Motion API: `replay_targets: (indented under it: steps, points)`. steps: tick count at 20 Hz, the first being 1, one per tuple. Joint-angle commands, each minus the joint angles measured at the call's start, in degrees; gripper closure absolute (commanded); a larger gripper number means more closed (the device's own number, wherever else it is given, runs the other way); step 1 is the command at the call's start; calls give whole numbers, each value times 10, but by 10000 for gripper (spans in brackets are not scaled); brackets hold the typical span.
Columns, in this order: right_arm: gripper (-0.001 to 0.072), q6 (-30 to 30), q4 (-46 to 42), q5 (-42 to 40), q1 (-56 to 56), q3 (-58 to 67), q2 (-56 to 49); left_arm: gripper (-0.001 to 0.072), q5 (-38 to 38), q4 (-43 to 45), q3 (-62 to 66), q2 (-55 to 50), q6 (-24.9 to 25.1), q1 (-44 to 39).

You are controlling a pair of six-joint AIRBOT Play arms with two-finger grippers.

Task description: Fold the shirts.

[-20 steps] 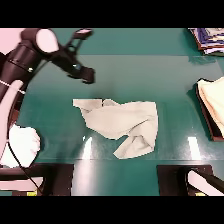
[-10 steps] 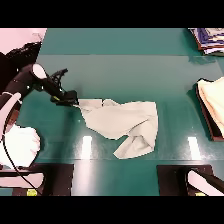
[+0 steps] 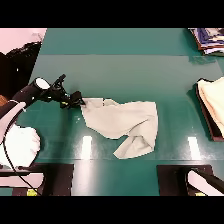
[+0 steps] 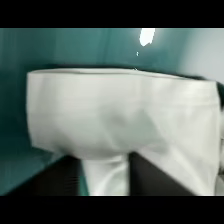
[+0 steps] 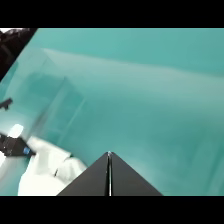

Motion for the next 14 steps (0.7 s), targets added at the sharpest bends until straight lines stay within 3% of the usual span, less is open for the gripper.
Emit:
replay_targets:
  steps: [1, 8, 9, 10, 11, 14]
  points:
    - [695, 9, -1, 11, 0, -68, 18, 677, 16, -23, 1, 2, 22, 1]
    - [691, 35, -121, 10, 0, -348, 110, 683, 14, 26, 70, 73, 32, 1]
    - [588, 35, -118, 7, 0, -400, 117, 683, 13, 27, 80, 88, 41, 1]
    - [308, 35, -114, -3, 5, -458, 120, 683, 11, 27, 88, 101, 49, 1]
    - [193, 35, -114, -21, 14, -510, 120, 683, 8, 27, 94, 111, 56, 1]
    - [209, 19, -83, -124, 60, -627, 88, 683, -3, 27, 95, 126, 57, 1]
